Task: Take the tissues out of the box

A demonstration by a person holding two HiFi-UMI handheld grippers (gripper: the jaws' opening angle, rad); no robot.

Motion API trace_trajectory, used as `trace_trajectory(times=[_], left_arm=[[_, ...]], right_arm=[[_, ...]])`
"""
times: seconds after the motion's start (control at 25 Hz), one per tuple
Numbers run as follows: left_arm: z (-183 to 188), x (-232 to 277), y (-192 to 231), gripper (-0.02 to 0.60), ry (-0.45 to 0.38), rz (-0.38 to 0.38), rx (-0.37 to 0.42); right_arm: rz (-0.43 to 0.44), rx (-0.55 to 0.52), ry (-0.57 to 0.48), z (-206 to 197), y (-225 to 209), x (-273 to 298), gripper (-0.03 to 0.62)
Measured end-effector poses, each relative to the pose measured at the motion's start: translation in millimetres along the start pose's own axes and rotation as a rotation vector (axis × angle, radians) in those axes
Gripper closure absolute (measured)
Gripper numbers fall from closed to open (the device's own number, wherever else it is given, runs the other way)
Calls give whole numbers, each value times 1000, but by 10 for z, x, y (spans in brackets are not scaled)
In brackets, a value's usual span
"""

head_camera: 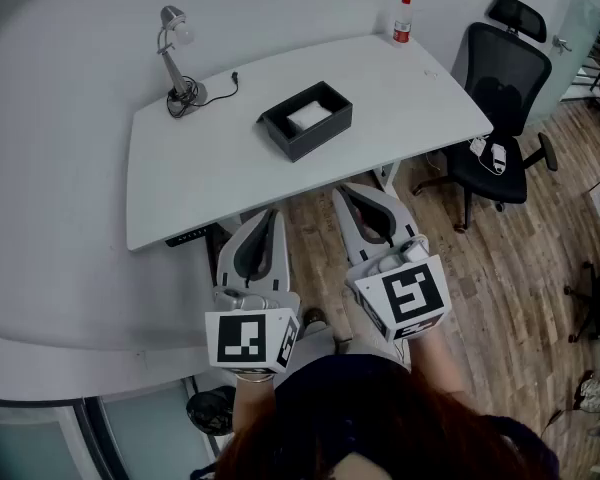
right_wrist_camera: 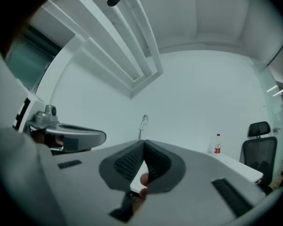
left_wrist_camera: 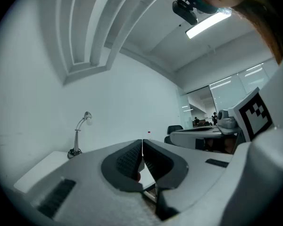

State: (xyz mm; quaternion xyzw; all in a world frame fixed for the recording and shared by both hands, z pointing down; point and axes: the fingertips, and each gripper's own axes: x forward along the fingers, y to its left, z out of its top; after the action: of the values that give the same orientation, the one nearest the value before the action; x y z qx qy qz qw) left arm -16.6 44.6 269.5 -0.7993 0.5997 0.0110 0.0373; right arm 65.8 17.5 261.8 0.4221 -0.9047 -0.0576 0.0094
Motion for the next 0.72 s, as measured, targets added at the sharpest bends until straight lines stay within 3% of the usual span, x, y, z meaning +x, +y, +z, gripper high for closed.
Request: trace_trajectory(times=[0.16, 0.44, 0.72], left_arm=[[-13, 129, 234, 555, -7, -2, -7], [-70, 409, 396, 555, 0, -53, -34], [-95, 580, 603, 555, -25, -110, -9]], right_arm=[[14, 29, 5, -60, 2, 215, 576], [-7, -13, 27, -100, -84, 572, 576], [-32, 12, 34, -125, -127, 822, 574]])
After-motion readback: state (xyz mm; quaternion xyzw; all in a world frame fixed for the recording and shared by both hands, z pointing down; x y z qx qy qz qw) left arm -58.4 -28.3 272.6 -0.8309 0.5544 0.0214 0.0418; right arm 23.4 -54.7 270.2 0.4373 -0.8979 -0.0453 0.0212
